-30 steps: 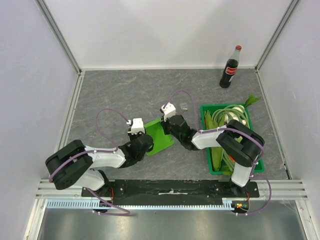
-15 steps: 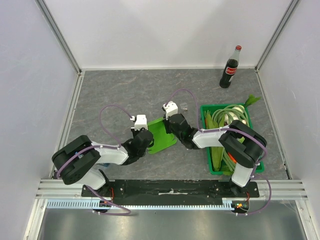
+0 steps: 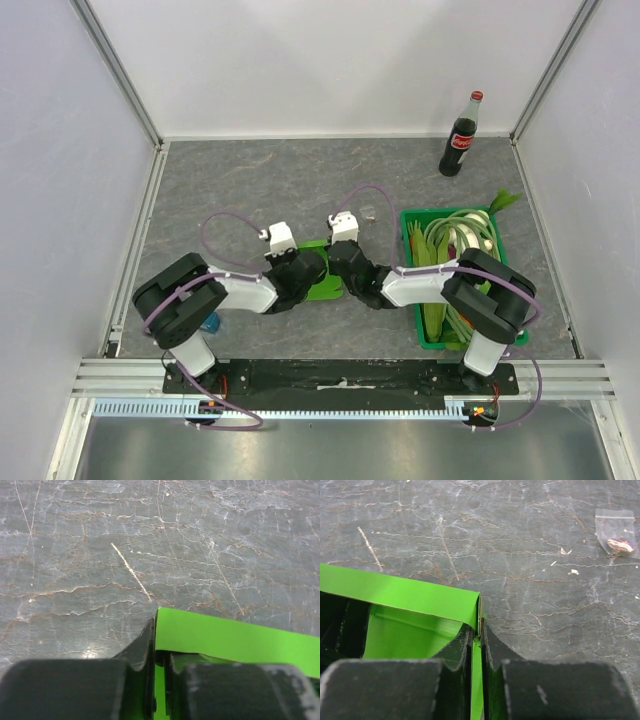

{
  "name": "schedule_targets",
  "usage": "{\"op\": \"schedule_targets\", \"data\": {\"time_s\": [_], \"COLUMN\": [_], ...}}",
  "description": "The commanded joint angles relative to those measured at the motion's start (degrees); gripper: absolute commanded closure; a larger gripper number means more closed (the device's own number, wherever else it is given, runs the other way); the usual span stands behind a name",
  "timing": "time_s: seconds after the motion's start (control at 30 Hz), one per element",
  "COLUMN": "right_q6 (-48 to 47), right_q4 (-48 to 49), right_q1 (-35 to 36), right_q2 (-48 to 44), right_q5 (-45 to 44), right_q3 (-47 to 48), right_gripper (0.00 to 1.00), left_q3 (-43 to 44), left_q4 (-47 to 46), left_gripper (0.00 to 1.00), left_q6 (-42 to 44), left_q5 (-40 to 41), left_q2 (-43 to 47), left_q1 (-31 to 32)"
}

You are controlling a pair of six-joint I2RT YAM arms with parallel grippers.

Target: Fold the paper box

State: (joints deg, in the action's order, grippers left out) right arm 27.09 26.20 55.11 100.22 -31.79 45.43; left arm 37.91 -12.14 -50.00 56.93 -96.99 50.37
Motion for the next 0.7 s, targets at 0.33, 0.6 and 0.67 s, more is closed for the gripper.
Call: {"op": "schedule_targets", "data": {"time_s": [0.33,0.6,0.67], "right_q6": [-0.37,-0.72,-0.81], "right_q4": [-0.62,-0.53,-0.18], "right_q1": [-2.90,-4.22,-4.40], "right_q2": [-2.58,-2.31,-2.31], "right_q5": [9.20,11.40,11.58], "right_q3": [-0.08,-0.43,-0.52], "right_gripper": [1.00,1.00,1.00], "left_q3": [-24.01,-30.44,-29.65], "left_q4": [-27.22,-24.07,-23.63], "left_gripper": [0.14,0.29,0.41], "left_q6": [19.23,19.66,20.38], "left_q5": [-20.88,-22.21,-22.38], "left_q2": [21.11,33.27,32.75], "left_q1": [-1.15,-1.32,-1.68]}}
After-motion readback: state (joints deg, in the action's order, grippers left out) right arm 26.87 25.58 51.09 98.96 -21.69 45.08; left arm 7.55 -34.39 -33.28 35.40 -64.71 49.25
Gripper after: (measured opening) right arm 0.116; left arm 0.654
